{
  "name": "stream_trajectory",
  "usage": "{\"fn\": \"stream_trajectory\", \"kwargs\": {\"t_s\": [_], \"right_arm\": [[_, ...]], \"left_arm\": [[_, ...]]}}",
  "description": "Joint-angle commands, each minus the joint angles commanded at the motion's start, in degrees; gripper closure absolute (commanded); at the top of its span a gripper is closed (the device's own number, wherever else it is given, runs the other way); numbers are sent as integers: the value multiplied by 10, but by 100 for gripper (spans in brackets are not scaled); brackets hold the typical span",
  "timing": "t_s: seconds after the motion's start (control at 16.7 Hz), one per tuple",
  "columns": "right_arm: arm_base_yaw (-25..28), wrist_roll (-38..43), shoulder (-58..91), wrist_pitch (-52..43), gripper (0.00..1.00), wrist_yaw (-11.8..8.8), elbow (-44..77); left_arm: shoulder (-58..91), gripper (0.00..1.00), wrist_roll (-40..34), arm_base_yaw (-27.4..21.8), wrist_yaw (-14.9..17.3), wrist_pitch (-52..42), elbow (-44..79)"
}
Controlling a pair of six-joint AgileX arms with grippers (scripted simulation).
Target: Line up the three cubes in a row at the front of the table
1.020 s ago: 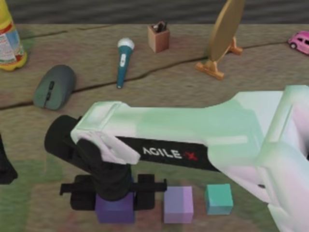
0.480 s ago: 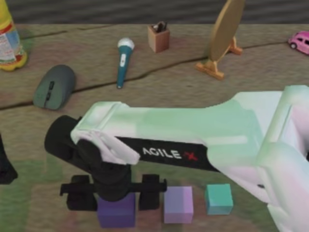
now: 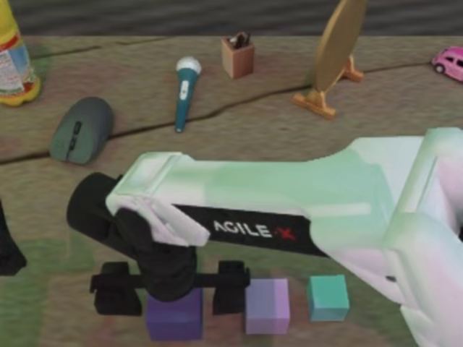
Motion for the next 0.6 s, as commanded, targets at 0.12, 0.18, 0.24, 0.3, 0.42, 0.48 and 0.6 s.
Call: {"fn": "stream_trajectory", "kwargs": {"t_s": [0.12,0.18,0.24,0.3,0.42,0.48,0.6], "right_arm": [[1,0,-1,-10,0,0,9],[3,0,-3,-24,0,0,20],[4,-1,-7,-41,0,0,33],[5,-1,-12,-63,0,0,49],[5,0,-22,-106,0,0,80],[6,0,-26,-122,0,0,93],[5,-1,-32,-137,0,0,106]], "left_arm": [[0,0,0,0,0,0,0],[0,0,0,0,0,0,0],[0,0,0,0,0,0,0],[0,0,0,0,0,0,0],[0,0,0,0,0,0,0],[0,0,0,0,0,0,0],[0,0,0,0,0,0,0]]}}
